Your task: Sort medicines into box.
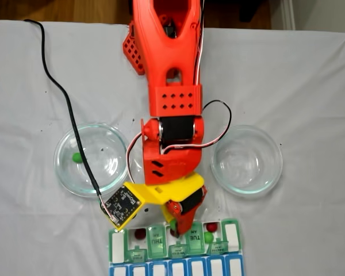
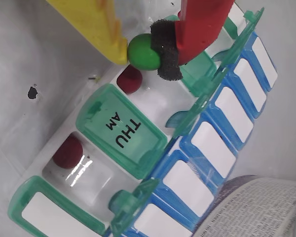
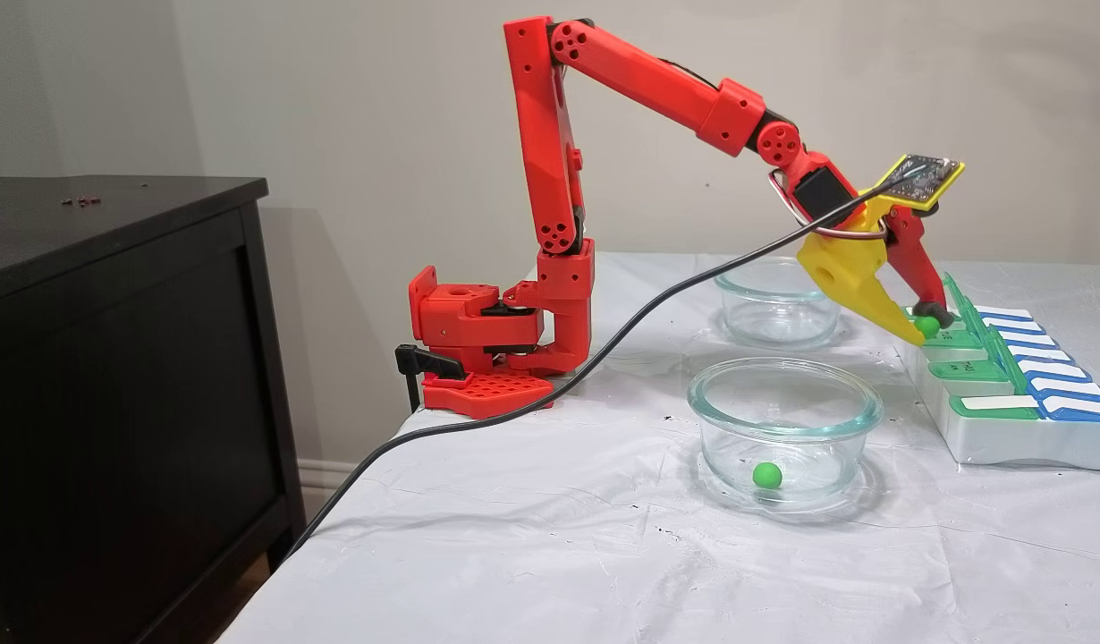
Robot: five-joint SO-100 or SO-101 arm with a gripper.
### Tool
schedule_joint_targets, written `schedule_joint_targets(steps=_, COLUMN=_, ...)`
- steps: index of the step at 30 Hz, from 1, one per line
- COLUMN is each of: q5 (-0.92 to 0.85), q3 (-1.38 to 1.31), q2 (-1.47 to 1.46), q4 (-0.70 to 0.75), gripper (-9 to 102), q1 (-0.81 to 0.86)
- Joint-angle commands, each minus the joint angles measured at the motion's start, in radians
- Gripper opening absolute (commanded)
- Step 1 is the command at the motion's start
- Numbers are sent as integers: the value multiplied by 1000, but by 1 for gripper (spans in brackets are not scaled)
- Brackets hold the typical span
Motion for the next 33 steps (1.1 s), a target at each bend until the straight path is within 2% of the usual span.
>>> schedule_joint_targets(steps=1, q5=8, q3=-118, q2=-6, q4=-38, gripper=0, q1=-25)
schedule_joint_targets(steps=8, q5=46, q3=-163, q2=-23, q4=-55, gripper=0, q1=-12)
schedule_joint_targets(steps=19, q5=44, q3=-227, q2=54, q4=52, gripper=0, q1=37)
schedule_joint_targets(steps=30, q5=44, q3=-179, q2=20, q4=-28, gripper=0, q1=6)
schedule_joint_targets(steps=33, q5=40, q3=-195, q2=3, q4=-8, gripper=0, q1=2)
